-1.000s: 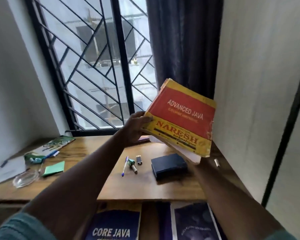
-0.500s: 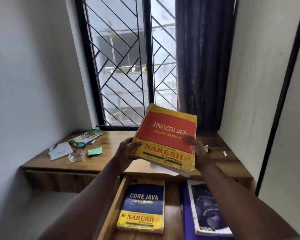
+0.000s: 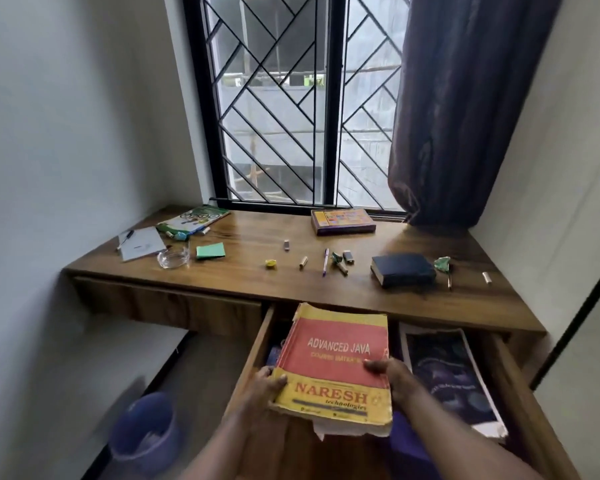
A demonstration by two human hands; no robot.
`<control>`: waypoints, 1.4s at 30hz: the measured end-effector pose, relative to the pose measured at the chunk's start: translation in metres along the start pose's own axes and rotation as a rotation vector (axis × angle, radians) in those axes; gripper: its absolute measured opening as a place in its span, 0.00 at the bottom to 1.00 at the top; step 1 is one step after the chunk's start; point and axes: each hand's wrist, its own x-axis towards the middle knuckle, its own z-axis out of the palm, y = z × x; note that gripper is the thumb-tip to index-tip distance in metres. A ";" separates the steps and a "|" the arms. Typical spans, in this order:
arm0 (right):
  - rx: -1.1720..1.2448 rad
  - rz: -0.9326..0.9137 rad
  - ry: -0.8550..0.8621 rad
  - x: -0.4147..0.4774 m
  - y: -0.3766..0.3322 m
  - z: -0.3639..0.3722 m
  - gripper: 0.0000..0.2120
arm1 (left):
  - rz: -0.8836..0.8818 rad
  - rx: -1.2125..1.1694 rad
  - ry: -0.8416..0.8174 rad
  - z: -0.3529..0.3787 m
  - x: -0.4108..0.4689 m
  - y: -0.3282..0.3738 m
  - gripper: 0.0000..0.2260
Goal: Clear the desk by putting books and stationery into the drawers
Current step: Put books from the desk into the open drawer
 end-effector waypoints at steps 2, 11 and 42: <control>-0.030 0.043 0.018 0.022 0.010 0.002 0.07 | -0.053 0.027 -0.018 -0.006 0.012 -0.012 0.07; -0.006 0.064 0.040 0.119 0.020 0.015 0.09 | -0.150 0.329 0.216 -0.012 0.085 -0.026 0.14; -0.662 -0.162 0.262 0.209 0.088 0.019 0.34 | 0.184 1.389 0.293 -0.016 0.099 -0.108 0.28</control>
